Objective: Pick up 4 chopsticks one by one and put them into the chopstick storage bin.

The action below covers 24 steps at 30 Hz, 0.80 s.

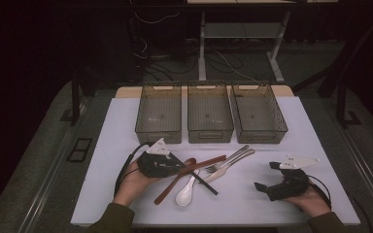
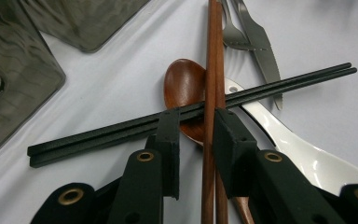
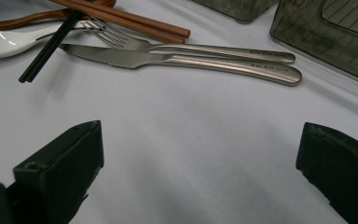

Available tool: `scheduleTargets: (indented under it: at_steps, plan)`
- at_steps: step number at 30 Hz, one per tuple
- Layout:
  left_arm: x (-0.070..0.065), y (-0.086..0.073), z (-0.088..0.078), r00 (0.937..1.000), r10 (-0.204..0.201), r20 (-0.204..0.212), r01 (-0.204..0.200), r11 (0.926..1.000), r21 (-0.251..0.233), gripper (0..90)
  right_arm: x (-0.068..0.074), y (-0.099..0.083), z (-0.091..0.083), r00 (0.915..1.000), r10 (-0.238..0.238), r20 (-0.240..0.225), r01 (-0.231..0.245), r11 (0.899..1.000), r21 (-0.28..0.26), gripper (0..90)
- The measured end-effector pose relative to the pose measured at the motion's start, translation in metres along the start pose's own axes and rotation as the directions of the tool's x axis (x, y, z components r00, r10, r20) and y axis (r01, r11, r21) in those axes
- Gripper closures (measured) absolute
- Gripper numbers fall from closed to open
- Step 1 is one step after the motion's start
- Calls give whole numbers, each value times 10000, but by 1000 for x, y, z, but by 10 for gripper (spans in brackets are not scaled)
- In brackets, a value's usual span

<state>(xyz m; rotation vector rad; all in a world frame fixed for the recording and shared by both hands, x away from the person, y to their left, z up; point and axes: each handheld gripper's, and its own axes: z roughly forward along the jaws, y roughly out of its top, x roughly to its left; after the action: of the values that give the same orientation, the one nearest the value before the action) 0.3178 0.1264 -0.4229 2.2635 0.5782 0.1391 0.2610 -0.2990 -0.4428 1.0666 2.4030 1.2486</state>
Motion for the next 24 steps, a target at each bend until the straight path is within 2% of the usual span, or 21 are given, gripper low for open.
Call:
scheduleTargets:
  at_steps: [14, 24]
  plan:
    - [0, -1, 2, 9999, -47, 127, 45, 9999, 97, 745, 0, 0, 0, 10000, -5, -6, 5, 10000, 5, 5]
    - [0, -2, 4, 9996, -46, 270, 41, 9998, 176, 730, 0, 0, 0, 10000, -10, -19, 10, 10000, 13, 5]
